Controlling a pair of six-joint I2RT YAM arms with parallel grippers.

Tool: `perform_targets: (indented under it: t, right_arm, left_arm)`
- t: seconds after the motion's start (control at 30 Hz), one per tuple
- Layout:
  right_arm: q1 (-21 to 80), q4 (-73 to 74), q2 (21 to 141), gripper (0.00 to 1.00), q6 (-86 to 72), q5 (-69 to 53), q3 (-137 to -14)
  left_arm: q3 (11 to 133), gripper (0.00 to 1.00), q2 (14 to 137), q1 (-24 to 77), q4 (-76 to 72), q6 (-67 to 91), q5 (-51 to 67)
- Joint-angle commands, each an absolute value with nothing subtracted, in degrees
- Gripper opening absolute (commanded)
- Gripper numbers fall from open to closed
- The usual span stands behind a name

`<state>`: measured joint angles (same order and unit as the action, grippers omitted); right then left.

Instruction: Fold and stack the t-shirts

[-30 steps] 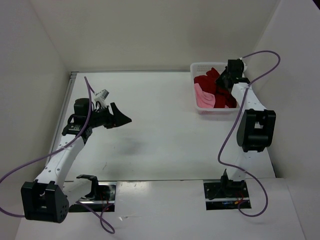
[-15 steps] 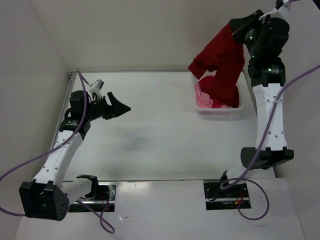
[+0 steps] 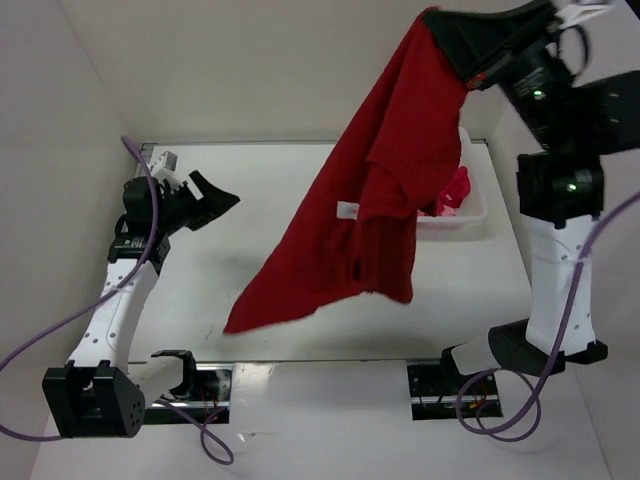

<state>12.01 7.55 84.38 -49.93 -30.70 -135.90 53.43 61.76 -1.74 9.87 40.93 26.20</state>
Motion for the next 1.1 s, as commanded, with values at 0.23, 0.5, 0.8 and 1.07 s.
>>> perform_targets:
  t: [0.23, 0.5, 0.8, 1.07]
  right_arm:
    - [22.31, 8.51, 98.25, 0.03, -42.03, -23.85, -104.07]
    - [27.16, 20.49, 112.61, 0.49, -32.88, -9.33, -111.77]
    - [20.57, 11.51, 100.72, 0.47, -32.34, 2.36, -82.19]
    - [18.11, 14.13, 104.67, 0.45, -30.15, 8.26, -79.8]
  left_arm:
    - [54.06, 0.83, 62.48, -4.92, 9.49, 39.9, 25.49]
    - [55.9, 0.81, 64.25, -2.91, 13.09, 33.41, 24.43]
    - [50.71, 0.67, 69.42, 16.76, 13.19, 34.0, 16.97]
    - [44.74, 0.72, 73.65, 24.7, 9.93, 38.32, 12.4]
